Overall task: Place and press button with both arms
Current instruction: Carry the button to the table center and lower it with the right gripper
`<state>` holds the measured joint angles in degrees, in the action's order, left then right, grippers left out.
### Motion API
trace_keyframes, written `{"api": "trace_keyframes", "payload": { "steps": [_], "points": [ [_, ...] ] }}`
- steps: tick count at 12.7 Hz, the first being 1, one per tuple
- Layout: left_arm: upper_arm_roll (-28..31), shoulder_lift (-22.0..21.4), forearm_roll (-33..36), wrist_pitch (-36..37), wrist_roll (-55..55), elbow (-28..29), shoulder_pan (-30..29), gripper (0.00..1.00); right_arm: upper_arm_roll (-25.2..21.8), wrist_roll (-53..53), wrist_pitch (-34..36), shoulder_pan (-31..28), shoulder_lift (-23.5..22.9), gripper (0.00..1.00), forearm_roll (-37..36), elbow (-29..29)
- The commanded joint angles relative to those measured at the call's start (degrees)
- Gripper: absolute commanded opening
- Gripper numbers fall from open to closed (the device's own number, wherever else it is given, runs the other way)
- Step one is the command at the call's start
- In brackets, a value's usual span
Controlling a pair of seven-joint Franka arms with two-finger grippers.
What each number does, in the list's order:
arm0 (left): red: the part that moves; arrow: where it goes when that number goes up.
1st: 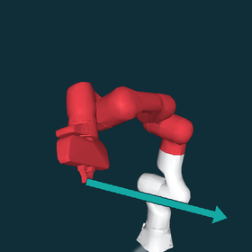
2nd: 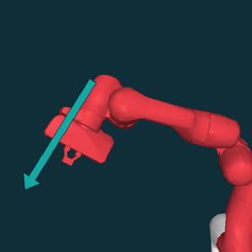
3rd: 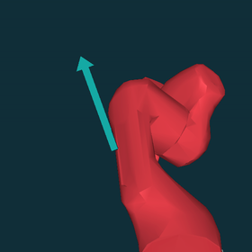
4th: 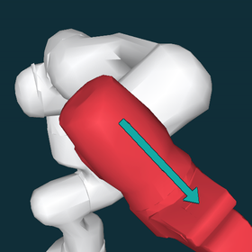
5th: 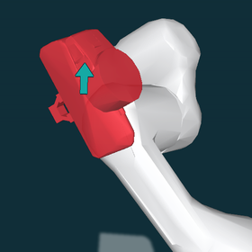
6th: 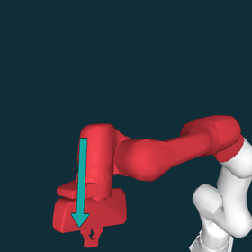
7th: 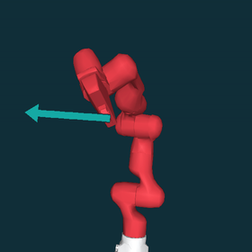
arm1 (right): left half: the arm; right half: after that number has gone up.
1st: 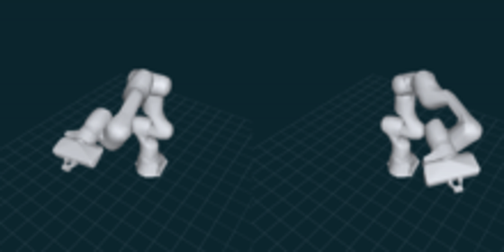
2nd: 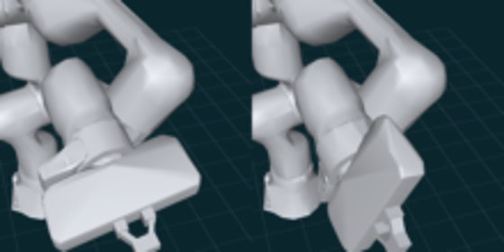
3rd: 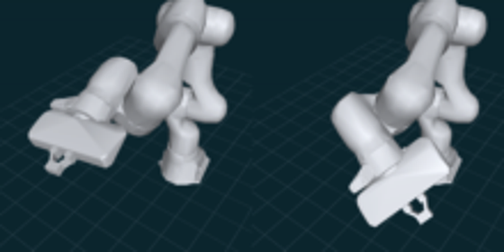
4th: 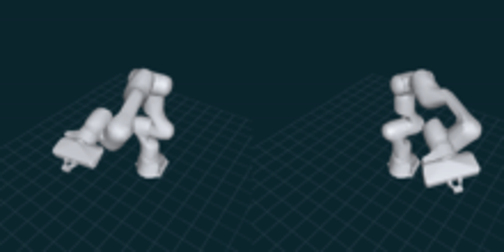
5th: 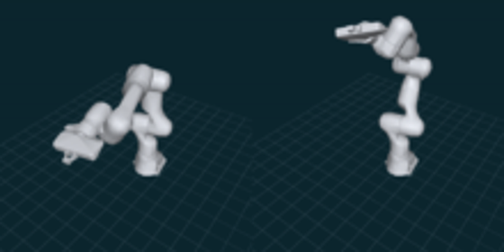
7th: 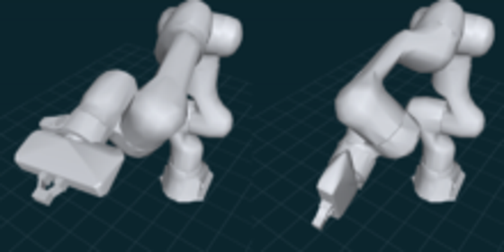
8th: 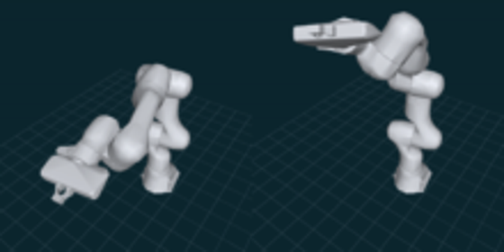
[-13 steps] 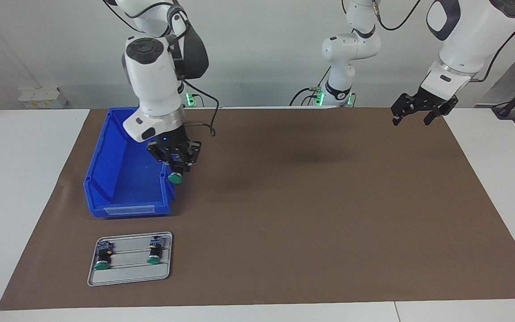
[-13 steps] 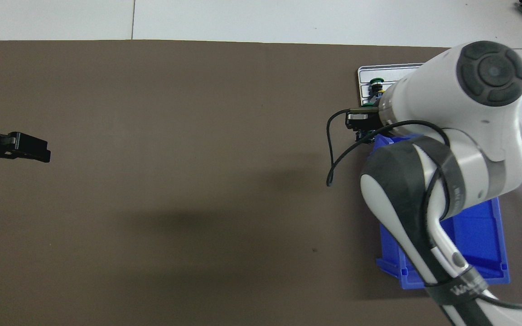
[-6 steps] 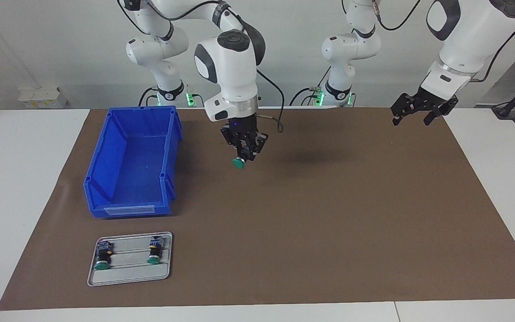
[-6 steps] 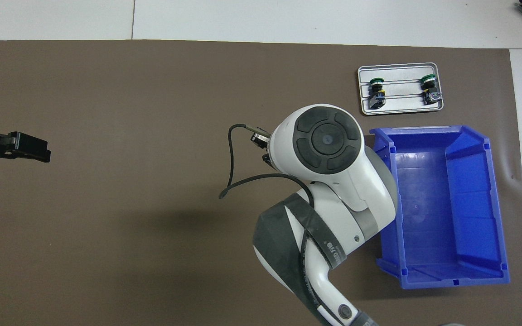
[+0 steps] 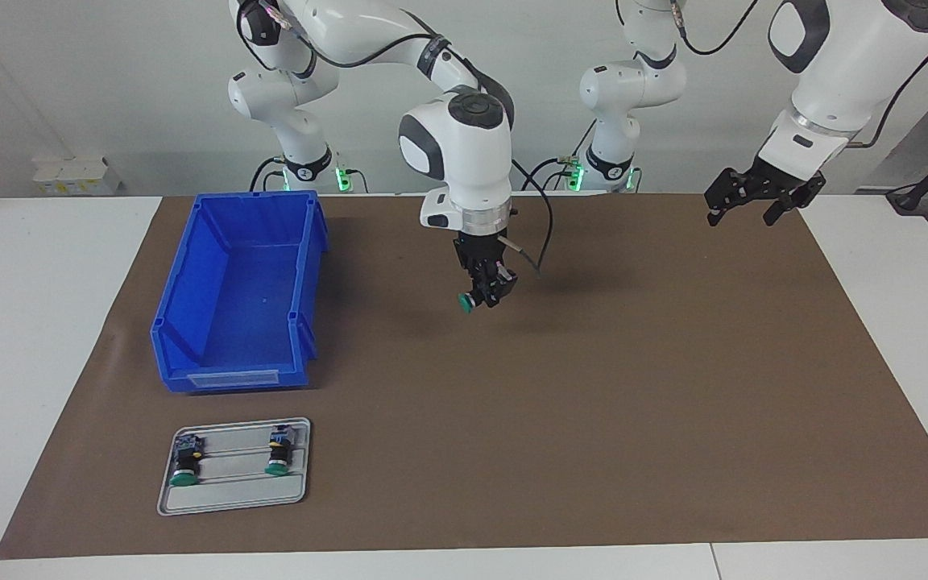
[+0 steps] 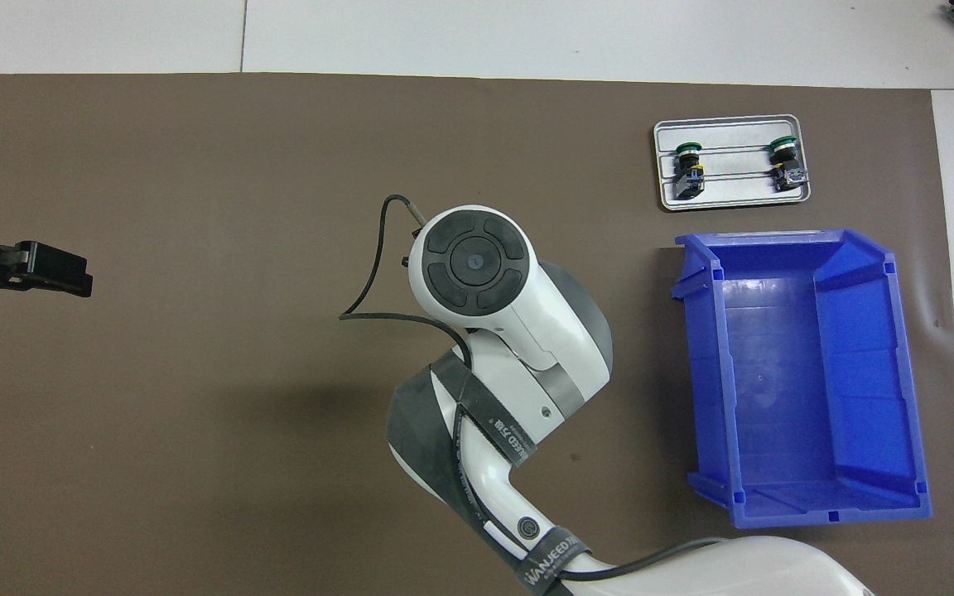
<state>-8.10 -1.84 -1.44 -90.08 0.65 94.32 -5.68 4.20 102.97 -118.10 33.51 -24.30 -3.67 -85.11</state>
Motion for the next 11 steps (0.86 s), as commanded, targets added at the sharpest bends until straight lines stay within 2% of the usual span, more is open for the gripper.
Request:
{"api": "trace_keyframes", "payload": {
  "steps": [1,4,6,11],
  "points": [
    [-0.34,-1.06,0.12,0.08,0.22,1.22,-0.56,1.0,-0.33,10.9,1.12,2.25,-6.35,0.0,-3.34,6.69],
    [-0.25,-1.06,0.12,-0.01,0.22,1.22,-0.56,1.0,-0.07,21.64,0.59,4.46,-11.55,0.0,-6.88,9.87],
    [-0.25,-1.06,0.12,0.08,0.22,1.22,-0.56,1.0,-0.06,24.2,1.21,5.42,-12.78,0.0,-6.88,9.79],
    [-0.34,-1.06,0.12,-0.01,0.22,1.22,-0.56,1.0,-0.06,26.32,-5.02,5.34,-13.49,0.0,-6.7,6.99]
  ]
}}
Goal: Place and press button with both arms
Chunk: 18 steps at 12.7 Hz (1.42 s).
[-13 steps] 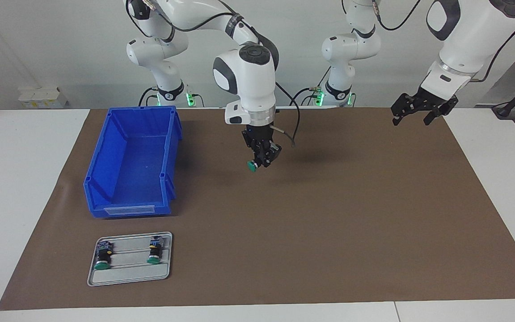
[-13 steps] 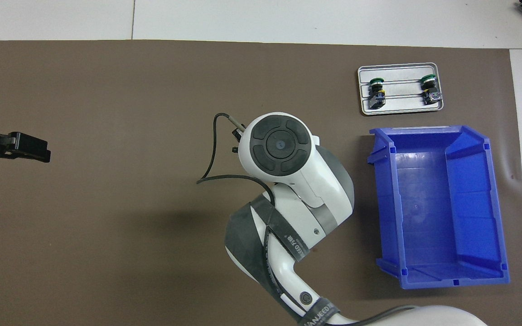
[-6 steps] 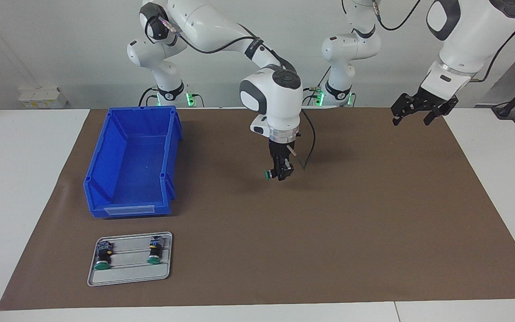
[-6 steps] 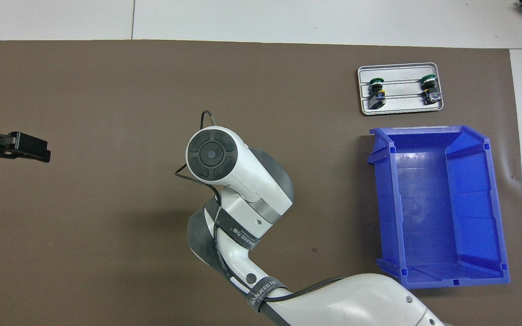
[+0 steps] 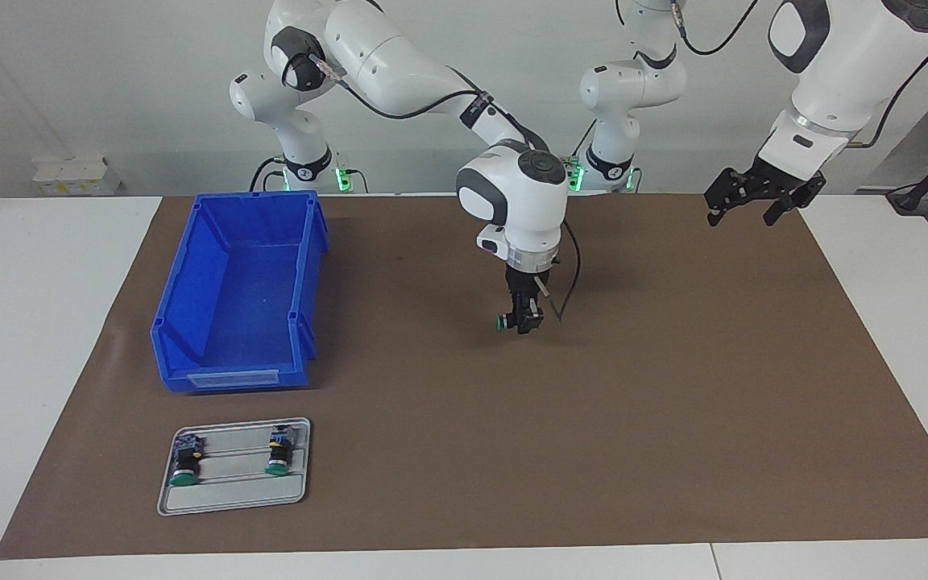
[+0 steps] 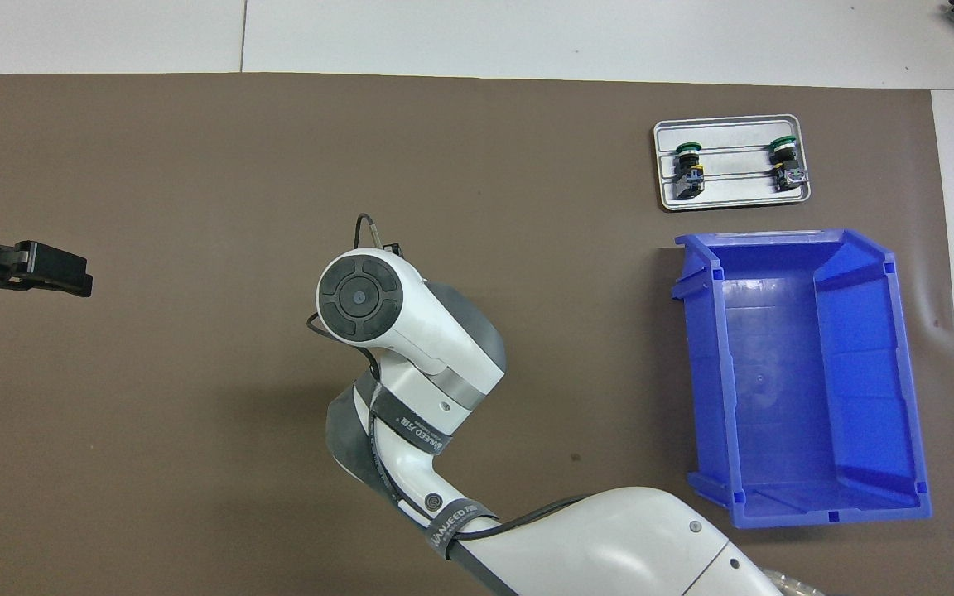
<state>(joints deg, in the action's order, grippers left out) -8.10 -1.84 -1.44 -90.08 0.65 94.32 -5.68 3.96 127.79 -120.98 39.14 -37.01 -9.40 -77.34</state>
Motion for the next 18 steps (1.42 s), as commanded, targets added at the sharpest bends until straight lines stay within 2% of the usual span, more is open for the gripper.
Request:
{"api": "trace_keyframes", "payload": {
  "steps": [1,4,7,8,9,10,11,14,16,18],
  "points": [
    [-0.34,-1.06,0.13,-0.01,0.22,1.22,-0.56,1.0,0.17,1.5,-2.33,-0.29,-0.69,0.0,-0.97,-1.57],
    [-0.25,-1.06,0.13,0.08,0.22,1.22,-0.56,1.0,0.17,1.59,-5.48,-0.47,0.62,0.0,-0.89,-7.45],
    [-0.34,-1.06,0.13,-0.01,0.22,1.22,-0.56,1.0,0.17,1.5,-5.85,-0.56,0.89,0.0,-0.54,-8.17],
    [-0.25,-0.97,0.13,0.08,0.22,1.22,-0.56,1.0,0.17,1.32,-5.15,-0.56,0.98,0.08,-0.53,-8.17],
    [-0.25,-1.06,0.13,-0.01,0.22,1.22,-0.56,1.0,0.17,1.06,-5.06,-0.56,0.98,0.64,-0.62,-8.09],
    [-0.34,-1.06,0.13,-0.01,0.22,1.22,-0.56,1.0,0.17,1.06,-4.88,-0.64,0.98,0.82,-0.19,-7.82],
    [-0.34,-1.06,0.13,0.08,0.22,1.22,-0.56,1.0,0.17,0.97,-4.62,-0.64,0.98,0.88,-0.1,-7.65],
    [-0.25,-1.06,0.13,-0.01,0.22,1.22,-0.56,1.0,0.17,0.01,-4.09,-1.77,3.08,0.97,-0.09,-7.91],
    [-0.43,-1.06,0.13,-0.18,0.05,1.3,-0.04,1.0,0.26,-7.51,-4.0,-3.36,6.93,0.98,0.17,-10.62],
    [-0.43,-1.06,0.13,-0.01,0.14,1.22,0.41,1.0,0.35,-15.77,-4.01,-7.13,12.2,0.98,6.2,-14.22]
  ]
}}
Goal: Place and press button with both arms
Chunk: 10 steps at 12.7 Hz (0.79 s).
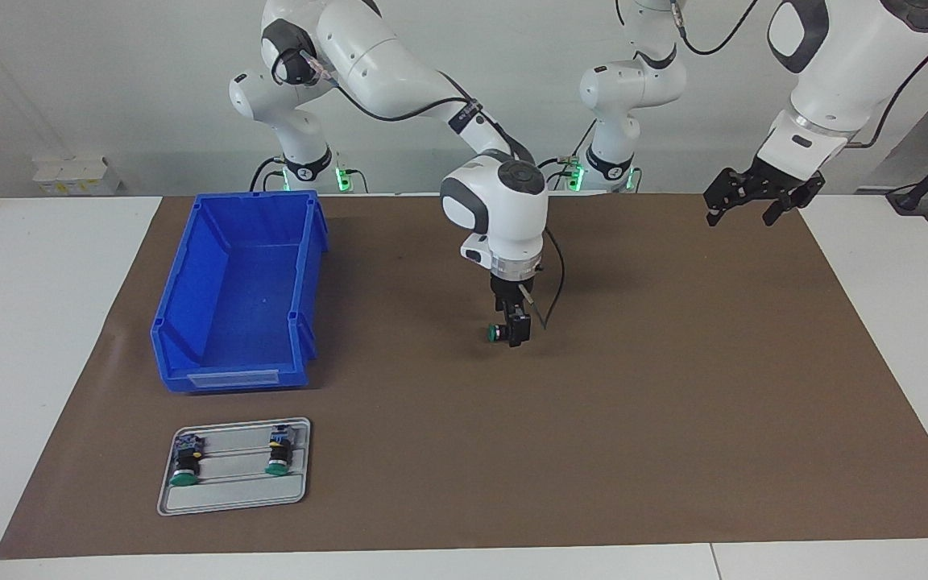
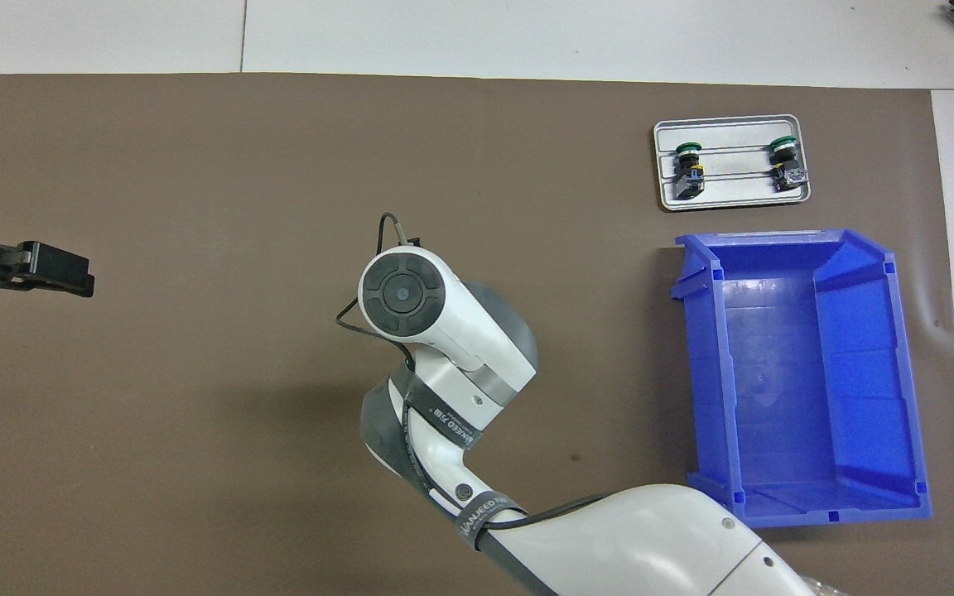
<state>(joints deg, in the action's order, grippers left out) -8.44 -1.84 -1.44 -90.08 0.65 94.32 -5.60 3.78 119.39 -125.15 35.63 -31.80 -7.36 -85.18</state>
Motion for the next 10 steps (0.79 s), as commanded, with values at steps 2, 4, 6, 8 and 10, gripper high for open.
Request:
{"api": "trace_keyframes", "payload": {
  "steps": [2,4,6,8,10],
  "points": [
    [-0.08,-1.15,0.13,0.17,0.4,1.3,-0.37,1.0,0.53,-18.17,0.6,-5.82,12.69,0.99,5.07,-11.91],
    [-0.6,-1.15,0.13,-0.88,-0.13,1.13,0.41,1.0,0.53,-27.5,1.22,-8.8,17.71,1.0,5.07,-16.4],
    [-0.7,-1.06,0.13,-1.06,0.66,0.95,2.69,1.0,0.44,-37.07,4.98,-12.41,20.97,1.0,5.07,-17.65],
    [-0.96,-1.15,-0.31,-2.37,3.37,1.48,4.62,1.0,0.53,-46.74,6.32,-16.62,25.09,1.0,5.16,-20.18],
    [-0.96,-1.5,-1.27,-4.92,10.91,2.88,7.7,1.0,0.44,-57.02,6.93,-20.93,29.75,0.99,5.77,-23.52]
  ]
}}
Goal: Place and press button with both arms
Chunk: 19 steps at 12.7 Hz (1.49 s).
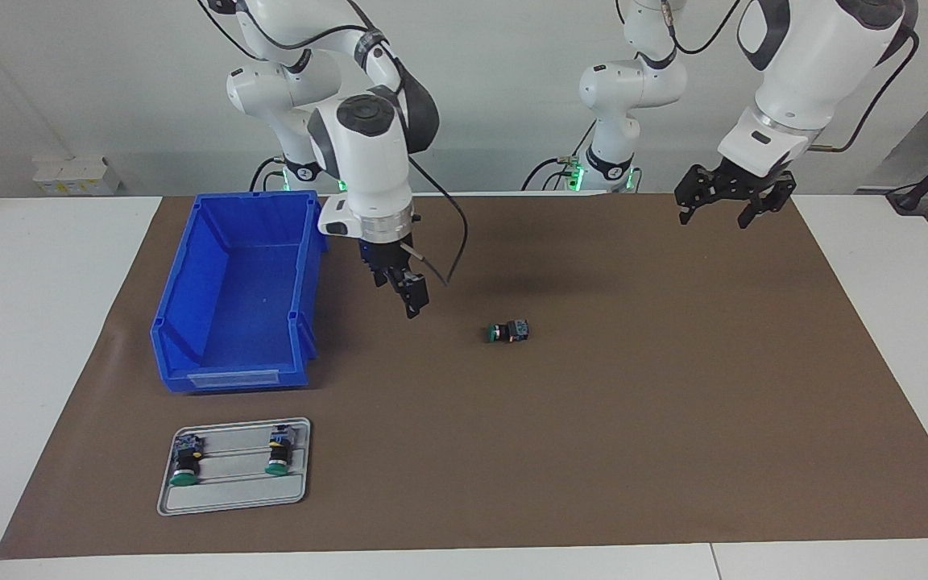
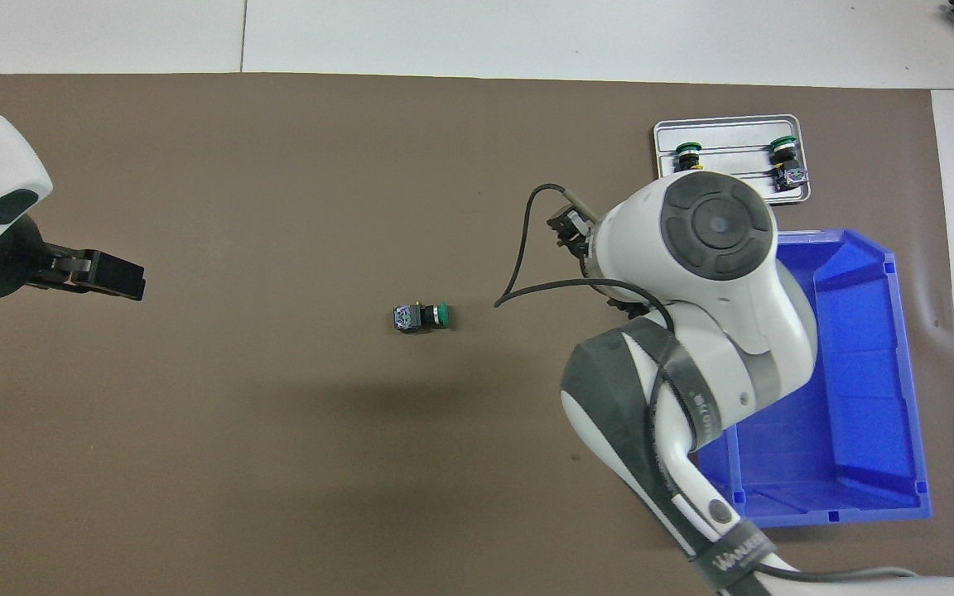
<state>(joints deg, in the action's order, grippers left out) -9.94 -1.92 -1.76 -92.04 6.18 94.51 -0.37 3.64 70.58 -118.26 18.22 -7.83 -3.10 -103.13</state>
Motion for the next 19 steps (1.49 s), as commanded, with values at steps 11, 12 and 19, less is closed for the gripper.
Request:
{"api": "trace_keyframes", "payload": {
  "steps": [11,12,19],
  "points": [
    [0.71,3.58,-8.96,-18.44,45.63,9.98,14.08,1.0,0.05,-57.88,18.83,-19.88,9.06,1.0,4.68,5.98],
    [0.71,3.59,-8.96,-19.05,47.33,11.47,14.69,1.0,-0.03,-61.93,21.73,-20.15,7.93,1.0,4.33,9.23],
    [0.8,6.49,-8.43,-31.96,49.98,16.83,20.41,1.0,0.05,-67.5,27.38,-19.8,7.12,1.0,4.15,12.61]
  ]
}}
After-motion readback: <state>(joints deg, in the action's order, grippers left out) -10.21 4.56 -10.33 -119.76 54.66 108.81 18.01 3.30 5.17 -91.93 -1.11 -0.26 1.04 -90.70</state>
